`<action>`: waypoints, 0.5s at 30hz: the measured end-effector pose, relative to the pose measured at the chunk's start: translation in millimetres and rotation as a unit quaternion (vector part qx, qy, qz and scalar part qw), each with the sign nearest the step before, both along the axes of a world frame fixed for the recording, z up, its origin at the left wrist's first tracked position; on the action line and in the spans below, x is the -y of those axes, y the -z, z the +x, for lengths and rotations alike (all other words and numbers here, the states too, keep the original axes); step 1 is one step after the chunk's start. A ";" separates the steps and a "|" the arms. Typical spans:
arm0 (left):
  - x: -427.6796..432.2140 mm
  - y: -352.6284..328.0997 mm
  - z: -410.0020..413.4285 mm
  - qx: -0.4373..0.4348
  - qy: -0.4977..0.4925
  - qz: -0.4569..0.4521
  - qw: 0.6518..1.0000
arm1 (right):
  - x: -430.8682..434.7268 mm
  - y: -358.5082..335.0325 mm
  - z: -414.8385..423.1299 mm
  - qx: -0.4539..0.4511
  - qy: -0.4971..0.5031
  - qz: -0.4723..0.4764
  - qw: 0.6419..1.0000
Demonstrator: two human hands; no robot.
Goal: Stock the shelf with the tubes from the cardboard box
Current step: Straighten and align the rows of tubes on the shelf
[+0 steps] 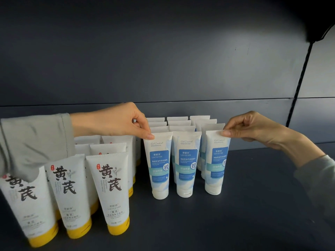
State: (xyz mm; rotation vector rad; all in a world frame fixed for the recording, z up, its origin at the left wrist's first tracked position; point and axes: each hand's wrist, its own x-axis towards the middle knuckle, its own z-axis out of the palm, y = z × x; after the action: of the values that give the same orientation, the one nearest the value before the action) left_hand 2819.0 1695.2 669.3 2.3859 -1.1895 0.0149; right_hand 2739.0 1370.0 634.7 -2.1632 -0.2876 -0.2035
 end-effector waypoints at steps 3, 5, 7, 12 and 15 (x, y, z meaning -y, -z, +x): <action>0.5 -1.2 -0.8 0.005 0.000 0.010 1.000 | -0.6 -6.8 -3.3 0.016 -0.002 -0.020 1.000; 0.3 -1.7 -1.2 0.009 -0.002 0.011 1.000 | -4.6 -13.3 -3.4 0.048 0.012 -0.038 0.998; 0.7 -2.2 -1.3 0.012 -0.002 0.011 1.000 | -12.6 -20.4 -3.6 0.091 0.038 -0.066 0.993; 2.8 -2.7 -1.7 0.017 -0.009 0.015 1.000 | -49.9 -33.3 -4.6 0.116 0.006 -0.176 0.977; 3.0 -2.6 -3.4 0.021 -0.008 0.022 1.000 | -67.2 -36.6 -1.9 0.109 -0.020 -0.216 0.970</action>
State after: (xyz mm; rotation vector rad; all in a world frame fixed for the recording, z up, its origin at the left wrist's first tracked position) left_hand 2815.6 1692.1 671.9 2.4443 -1.2019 0.0437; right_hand 2737.2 1437.2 671.4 -2.5661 -0.5429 -0.3847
